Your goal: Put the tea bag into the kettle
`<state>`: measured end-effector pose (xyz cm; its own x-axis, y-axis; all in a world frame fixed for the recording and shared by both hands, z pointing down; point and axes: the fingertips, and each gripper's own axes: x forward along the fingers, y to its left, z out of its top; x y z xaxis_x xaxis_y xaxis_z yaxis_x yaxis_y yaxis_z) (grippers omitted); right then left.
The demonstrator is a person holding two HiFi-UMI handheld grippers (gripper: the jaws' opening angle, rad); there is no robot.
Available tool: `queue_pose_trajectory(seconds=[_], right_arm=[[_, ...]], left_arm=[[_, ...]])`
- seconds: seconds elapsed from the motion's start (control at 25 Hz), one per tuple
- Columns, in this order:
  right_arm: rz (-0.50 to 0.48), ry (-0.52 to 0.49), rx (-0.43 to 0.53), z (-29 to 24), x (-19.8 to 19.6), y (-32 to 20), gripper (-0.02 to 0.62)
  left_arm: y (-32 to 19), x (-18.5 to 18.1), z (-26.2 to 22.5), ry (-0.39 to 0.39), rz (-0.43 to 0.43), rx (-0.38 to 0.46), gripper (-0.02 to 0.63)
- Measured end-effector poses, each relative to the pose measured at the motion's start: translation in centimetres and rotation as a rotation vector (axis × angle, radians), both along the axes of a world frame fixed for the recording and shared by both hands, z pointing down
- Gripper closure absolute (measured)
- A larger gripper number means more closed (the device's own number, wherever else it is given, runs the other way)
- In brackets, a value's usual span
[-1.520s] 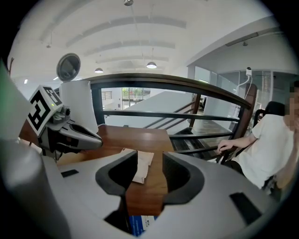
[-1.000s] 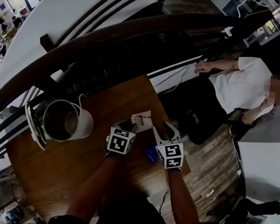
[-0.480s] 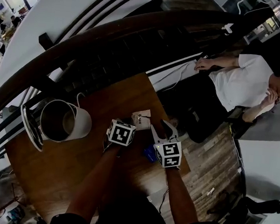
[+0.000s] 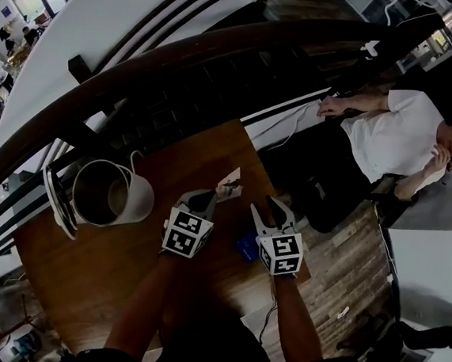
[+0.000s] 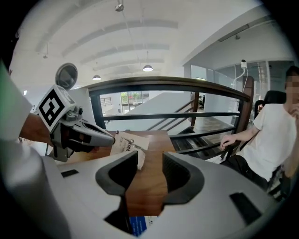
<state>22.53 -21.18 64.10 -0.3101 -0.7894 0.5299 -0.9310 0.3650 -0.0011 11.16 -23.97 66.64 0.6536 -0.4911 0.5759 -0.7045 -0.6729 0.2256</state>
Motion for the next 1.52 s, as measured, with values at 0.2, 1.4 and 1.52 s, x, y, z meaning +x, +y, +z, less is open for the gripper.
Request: queue_pose_trajectory(seconds=[0.2, 1.4, 1.52], right_arm=[[-0.134, -0.062, 0.048, -4.3, -2.1, 1.2, 0.440], [-0.806, -0.063, 0.111, -19.3, -12.9, 10.2, 0.442], [-0.826, -0.063, 0.114, -19.9, -13.5, 10.5, 0.443]], left_arm=[[1.8, -2.1, -6.1, 0.031, 0.047, 0.187, 0.603], [13.4, -8.1, -19.7, 0.053, 0.170, 0.459, 0.604], [13.8, -8.1, -20.2, 0.042, 0.183, 0.466, 0.604]])
